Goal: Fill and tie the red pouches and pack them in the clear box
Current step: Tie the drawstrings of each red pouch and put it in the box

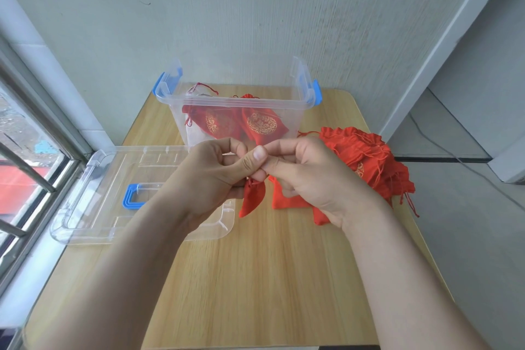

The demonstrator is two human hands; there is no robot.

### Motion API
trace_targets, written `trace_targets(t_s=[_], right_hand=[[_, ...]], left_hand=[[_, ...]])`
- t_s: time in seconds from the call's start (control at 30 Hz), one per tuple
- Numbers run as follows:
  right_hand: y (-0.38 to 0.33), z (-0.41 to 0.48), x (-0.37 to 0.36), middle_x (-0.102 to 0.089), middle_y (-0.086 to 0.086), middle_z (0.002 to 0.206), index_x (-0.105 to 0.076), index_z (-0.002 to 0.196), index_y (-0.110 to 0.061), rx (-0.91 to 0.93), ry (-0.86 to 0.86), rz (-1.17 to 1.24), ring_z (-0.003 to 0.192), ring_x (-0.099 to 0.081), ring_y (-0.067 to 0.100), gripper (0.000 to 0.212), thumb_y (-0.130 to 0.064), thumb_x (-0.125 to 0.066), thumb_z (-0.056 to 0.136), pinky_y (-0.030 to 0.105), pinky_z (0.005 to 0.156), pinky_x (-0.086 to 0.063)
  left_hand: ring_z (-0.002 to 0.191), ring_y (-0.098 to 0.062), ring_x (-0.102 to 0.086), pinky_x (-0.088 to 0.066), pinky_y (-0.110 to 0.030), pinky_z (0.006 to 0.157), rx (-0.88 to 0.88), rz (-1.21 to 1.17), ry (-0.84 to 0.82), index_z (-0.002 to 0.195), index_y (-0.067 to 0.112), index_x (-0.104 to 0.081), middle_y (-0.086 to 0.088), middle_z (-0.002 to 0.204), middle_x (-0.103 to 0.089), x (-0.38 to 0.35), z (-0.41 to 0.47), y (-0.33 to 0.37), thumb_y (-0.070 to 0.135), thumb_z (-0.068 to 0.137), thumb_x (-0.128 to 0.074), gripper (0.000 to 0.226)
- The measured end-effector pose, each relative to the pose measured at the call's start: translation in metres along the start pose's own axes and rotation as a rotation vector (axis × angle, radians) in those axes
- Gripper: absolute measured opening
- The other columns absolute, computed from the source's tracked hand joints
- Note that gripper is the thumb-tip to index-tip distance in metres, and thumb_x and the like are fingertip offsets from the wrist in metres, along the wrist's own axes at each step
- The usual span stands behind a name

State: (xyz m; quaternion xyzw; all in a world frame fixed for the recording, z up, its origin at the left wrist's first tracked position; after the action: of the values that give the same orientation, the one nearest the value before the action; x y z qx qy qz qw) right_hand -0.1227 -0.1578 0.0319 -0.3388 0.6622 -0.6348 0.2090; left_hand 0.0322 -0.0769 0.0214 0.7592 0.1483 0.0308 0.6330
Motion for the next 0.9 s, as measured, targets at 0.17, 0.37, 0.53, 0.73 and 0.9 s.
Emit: trace_targets(t_s=[0.17, 0.37, 0.53, 0.73, 0.9], right_hand=[[0.000, 0.003, -0.006, -0.070, -0.005, 0.070, -0.075, 0.090, -0.012, -0.037, 0.020, -0.006, 0.044, -0.040, 0.001, 0.020, -0.019, -0.063, 0.105, 0.026, 0.049, -0.033], [0.001, 0.006, -0.004, -0.054, -0.008, 0.058, -0.068, 0.080, -0.012, -0.059, 0.123, -0.043, 0.043, -0.035, 0.005, 0.026, -0.015, -0.057, 0.103, 0.026, 0.047, -0.031], [0.002, 0.006, -0.001, -0.035, -0.008, 0.051, -0.070, 0.083, 0.000, -0.081, 0.141, -0.079, 0.043, -0.031, 0.009, 0.025, -0.015, -0.058, 0.099, 0.026, 0.047, -0.029], [-0.003, 0.001, 0.003, -0.054, -0.013, 0.052, -0.073, 0.079, -0.008, -0.083, 0.129, -0.074, 0.042, -0.042, 0.003, 0.027, -0.028, -0.070, 0.098, 0.021, 0.052, -0.034], [0.001, 0.003, 0.001, -0.081, -0.004, 0.088, -0.078, 0.097, -0.013, -0.053, 0.167, -0.139, 0.057, -0.061, -0.007, 0.017, -0.028, -0.072, 0.101, 0.009, 0.056, -0.044]], left_hand=[[0.076, -0.025, -0.072, -0.061, -0.044, 0.082, -0.026, 0.033, 0.009, 0.103, 0.002, -0.060, -0.017, 0.083, -0.076, -0.002, 0.000, 0.001, 0.037, 0.084, -0.077, 0.043], [0.088, -0.024, -0.073, -0.060, -0.032, 0.074, -0.038, 0.062, -0.040, 0.118, 0.000, -0.062, -0.018, 0.099, -0.079, -0.002, -0.001, 0.004, 0.014, 0.102, -0.065, 0.022], [0.087, -0.029, -0.066, -0.048, -0.035, 0.069, -0.088, 0.165, -0.008, 0.117, 0.002, -0.060, -0.017, 0.097, -0.079, 0.004, 0.001, 0.002, 0.005, 0.106, -0.059, 0.012], [0.064, -0.020, -0.057, -0.049, -0.028, 0.061, -0.214, 0.314, 0.000, 0.112, -0.003, -0.059, -0.012, 0.086, -0.076, 0.000, 0.000, 0.004, 0.006, 0.106, -0.060, 0.011], [0.064, -0.016, -0.062, -0.052, -0.025, 0.062, -0.248, 0.385, 0.037, 0.107, 0.001, -0.063, -0.012, 0.086, -0.077, 0.000, 0.001, 0.004, 0.003, 0.105, -0.059, 0.005]])
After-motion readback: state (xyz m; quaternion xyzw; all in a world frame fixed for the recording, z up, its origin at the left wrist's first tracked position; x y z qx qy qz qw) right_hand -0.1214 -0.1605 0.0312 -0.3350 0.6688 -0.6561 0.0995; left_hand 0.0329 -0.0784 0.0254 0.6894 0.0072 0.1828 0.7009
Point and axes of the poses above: each hand's wrist, its own z-axis towards the middle knuckle, its own x-axis out of the back of the hand, y = z × x, the point moved 3 cm from there along z, towards the middle knuckle
